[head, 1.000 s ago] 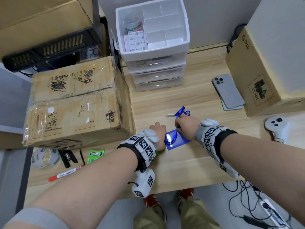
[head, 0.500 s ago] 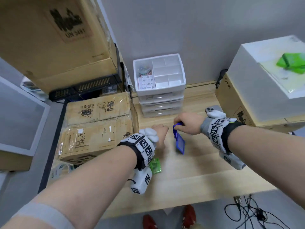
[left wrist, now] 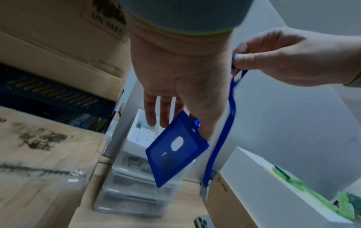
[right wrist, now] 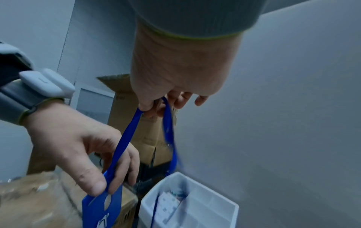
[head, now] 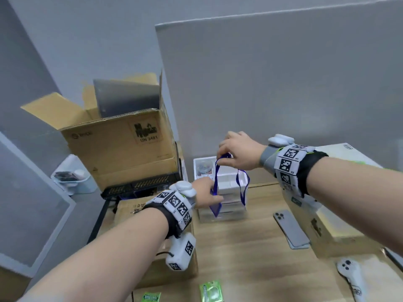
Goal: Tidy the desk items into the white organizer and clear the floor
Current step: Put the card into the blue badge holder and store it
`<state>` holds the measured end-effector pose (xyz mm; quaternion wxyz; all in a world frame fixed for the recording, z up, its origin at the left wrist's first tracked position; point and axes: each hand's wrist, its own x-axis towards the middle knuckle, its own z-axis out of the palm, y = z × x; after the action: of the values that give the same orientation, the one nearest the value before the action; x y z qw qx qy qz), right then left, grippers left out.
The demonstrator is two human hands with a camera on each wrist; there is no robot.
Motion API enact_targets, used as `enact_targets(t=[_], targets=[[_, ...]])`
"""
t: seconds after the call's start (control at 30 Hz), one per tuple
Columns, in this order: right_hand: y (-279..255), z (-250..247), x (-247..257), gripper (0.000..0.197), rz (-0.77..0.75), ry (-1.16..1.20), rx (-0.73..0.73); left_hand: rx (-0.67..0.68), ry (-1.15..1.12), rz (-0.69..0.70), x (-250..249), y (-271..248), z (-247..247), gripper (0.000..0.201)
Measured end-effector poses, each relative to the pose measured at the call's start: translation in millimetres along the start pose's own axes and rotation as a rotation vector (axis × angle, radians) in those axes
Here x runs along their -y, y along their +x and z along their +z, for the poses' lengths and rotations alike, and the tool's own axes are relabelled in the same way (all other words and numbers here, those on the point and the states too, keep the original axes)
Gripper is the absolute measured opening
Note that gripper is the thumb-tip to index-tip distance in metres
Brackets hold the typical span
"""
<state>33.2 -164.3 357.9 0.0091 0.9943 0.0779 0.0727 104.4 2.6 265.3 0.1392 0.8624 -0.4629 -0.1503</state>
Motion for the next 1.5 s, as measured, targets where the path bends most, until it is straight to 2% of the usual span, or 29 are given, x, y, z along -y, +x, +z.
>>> enact_targets(t=[0.07, 0.13, 0.23, 0.33, 0.37, 0.47, 0.5, 0.57, 0.7, 0.8, 0.93, 1.03, 1.13, 1.23, 1.4, 1.5], targets=[[11, -15, 3, 0.024, 0.028, 0.001, -0.055, -0.042, -0.045, 0.006, 5, -7, -17, 0.038], [16, -24, 3, 0.022, 0.081, 0.128, -0.045, -0.05, -0.085, -0.011, 11, -12, -26, 0.039], [18, -30, 9, 0.018, 0.156, 0.406, -0.004, -0.013, -0.076, 0.004, 18, -24, -36, 0.032], [22, -27, 8, 0.008, 0.224, 0.5, -0.01, 0.042, -0.009, 0.028, 23, -34, -46, 0.023], [21, -26, 7, 0.011, 0.243, 0.535, 0.049, 0.058, -0.006, 0.029, 23, -37, -49, 0.022], [16, -21, 8, 0.071, 0.205, 0.49, 0.33, 0.071, -0.061, 0.021, 25, -42, -66, 0.024], [16, -20, 11, 0.079, 0.165, 0.471, 0.354, 0.068, -0.086, 0.015, 23, -42, -73, 0.023], [19, -16, 17, 0.07, 0.103, 0.529, 0.338, 0.042, -0.143, 0.013, 18, -40, -87, 0.019], [25, 2, 21, 0.038, 0.109, 0.95, 0.316, 0.018, -0.267, 0.015, 13, -38, -105, 0.02], [19, 13, 17, 0.034, 0.155, 1.204, 0.322, 0.06, -0.421, 0.005, 17, -39, -106, 0.021], [10, 19, 16, 0.039, 0.195, 1.399, 0.352, 0.087, -0.626, -0.057, 14, -38, -105, 0.02], [5, 24, 16, 0.038, 0.204, 1.432, 0.391, 0.083, -0.711, -0.09, 11, -40, -105, 0.029], [0, 27, 20, 0.033, 0.221, 1.42, 0.422, 0.044, -0.734, -0.088, 8, -40, -108, 0.029], [-1, 26, 27, 0.021, 0.257, 1.492, 0.319, -0.004, -0.793, -0.101, 7, -38, -108, 0.027], [2, 26, 35, 0.02, 0.309, 1.568, 0.155, -0.149, -0.931, -0.167, 4, -34, -106, 0.029], [5, 26, 37, 0.024, 0.327, 1.592, 0.085, -0.106, -0.999, -0.158, 2, -37, -108, 0.026]])
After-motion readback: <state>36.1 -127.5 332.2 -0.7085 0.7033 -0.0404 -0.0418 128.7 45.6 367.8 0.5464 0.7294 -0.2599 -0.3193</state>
